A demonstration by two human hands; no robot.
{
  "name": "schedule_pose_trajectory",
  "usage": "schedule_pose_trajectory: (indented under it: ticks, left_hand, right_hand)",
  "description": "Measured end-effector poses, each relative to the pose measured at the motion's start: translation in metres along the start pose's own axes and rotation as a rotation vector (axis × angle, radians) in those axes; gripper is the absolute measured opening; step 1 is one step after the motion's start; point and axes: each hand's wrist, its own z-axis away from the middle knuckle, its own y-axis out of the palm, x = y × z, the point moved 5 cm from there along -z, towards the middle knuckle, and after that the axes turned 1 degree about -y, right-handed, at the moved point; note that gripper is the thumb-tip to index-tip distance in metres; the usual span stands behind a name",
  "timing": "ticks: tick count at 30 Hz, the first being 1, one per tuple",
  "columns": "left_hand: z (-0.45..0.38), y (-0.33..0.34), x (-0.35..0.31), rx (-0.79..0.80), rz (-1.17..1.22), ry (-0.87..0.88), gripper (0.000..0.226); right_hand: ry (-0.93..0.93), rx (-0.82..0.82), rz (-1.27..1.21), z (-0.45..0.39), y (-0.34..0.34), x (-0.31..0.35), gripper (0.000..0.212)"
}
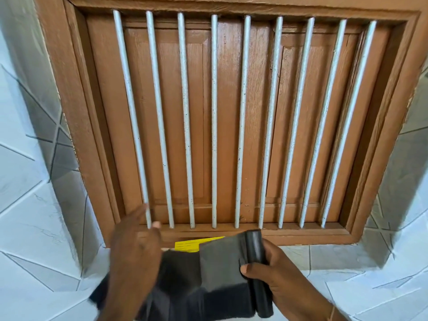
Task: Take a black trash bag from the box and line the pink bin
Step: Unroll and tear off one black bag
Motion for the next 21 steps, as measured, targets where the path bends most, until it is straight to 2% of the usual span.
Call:
schedule_pose_trajectory:
  ticks: [1,2,4,5,7,9,14,17,21]
  left_hand:
    - [0.008,0.012,-0.012,0.166,0.111,0.05,0.043]
    - [0.017,0.031,-0.022,0.396,0.195,0.069,0.05]
    - [0.041,0.061,-0.03,0.812,0.308,0.014,0.055]
    - [0.049,0.07,-0.029,0.909,0.39,-0.049,0.052]
    - [0.054,0.078,-0.024,0.924,0.586,-0.216,0.037]
    - [0.047,0.074,-0.02,0.84,0.63,-0.264,0.027]
    - [0.022,0.064,-0.022,0.76,0.313,-0.073,0.027]
    - [0.012,0.058,-0.024,0.755,0.126,0.06,0.025]
    - [-0.009,0.039,-0.016,0.723,0.071,0.123,0.022]
  right_hand:
    - [-0.002,0.074,0.019,0.001,0.005,0.008,0.042]
    - [-0.003,0.146,0.024,0.002,0.01,0.016,0.041]
    - [-0.014,0.245,0.014,0.001,0.017,0.028,0.042]
    - [-0.018,0.263,0.006,0.0,0.018,0.031,0.042]
    - [-0.005,0.231,-0.002,-0.006,0.013,0.031,0.043]
    - [0.035,0.14,-0.027,-0.013,0.003,0.025,0.045]
    - [0.14,0.032,-0.015,-0.018,-0.004,0.001,0.049]
    - [0.153,-0.06,0.026,-0.02,-0.008,-0.005,0.037]
    - [0.163,-0.125,0.019,-0.021,-0.018,-0.007,0.024]
